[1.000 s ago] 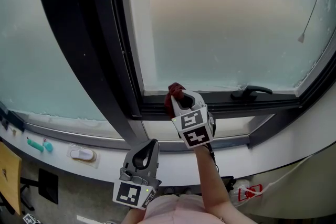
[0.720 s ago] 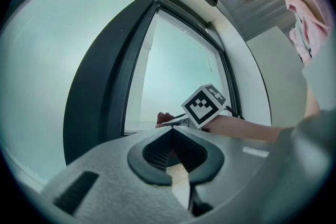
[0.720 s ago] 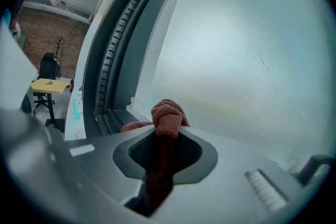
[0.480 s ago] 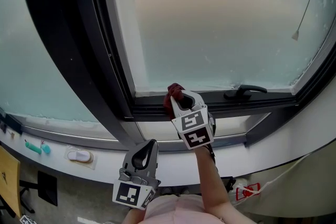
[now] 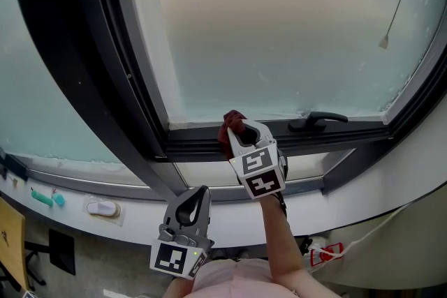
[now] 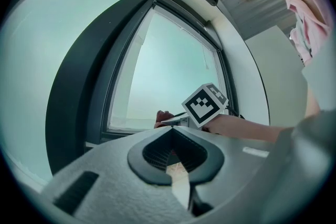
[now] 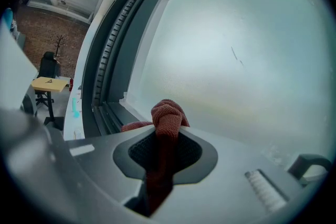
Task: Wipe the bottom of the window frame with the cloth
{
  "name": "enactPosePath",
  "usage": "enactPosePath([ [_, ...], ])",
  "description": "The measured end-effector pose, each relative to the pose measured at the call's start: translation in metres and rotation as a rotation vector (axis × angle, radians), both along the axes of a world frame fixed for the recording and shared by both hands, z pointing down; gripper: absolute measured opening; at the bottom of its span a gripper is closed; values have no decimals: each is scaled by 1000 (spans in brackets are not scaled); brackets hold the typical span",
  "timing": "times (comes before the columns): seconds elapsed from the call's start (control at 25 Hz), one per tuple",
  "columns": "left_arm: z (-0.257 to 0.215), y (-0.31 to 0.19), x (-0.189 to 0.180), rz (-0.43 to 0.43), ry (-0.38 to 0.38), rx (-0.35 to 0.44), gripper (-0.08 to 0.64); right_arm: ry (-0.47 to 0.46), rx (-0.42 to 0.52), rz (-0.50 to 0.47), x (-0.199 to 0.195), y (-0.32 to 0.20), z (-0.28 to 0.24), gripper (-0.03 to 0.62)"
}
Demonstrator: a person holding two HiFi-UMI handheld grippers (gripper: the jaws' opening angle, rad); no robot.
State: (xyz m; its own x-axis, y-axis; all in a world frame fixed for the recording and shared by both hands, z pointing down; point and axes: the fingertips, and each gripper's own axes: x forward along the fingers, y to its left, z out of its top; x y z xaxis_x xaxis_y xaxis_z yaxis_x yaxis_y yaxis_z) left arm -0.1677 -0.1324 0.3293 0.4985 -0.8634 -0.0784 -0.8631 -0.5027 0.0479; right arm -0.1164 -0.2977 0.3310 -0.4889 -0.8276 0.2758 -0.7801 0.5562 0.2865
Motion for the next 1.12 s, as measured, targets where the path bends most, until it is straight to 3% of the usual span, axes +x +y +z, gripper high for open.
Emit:
enactPosePath([
  [1.12,-3,-4,46,30,-14,6,-2,-12,-7,47,63,-7,0,66],
])
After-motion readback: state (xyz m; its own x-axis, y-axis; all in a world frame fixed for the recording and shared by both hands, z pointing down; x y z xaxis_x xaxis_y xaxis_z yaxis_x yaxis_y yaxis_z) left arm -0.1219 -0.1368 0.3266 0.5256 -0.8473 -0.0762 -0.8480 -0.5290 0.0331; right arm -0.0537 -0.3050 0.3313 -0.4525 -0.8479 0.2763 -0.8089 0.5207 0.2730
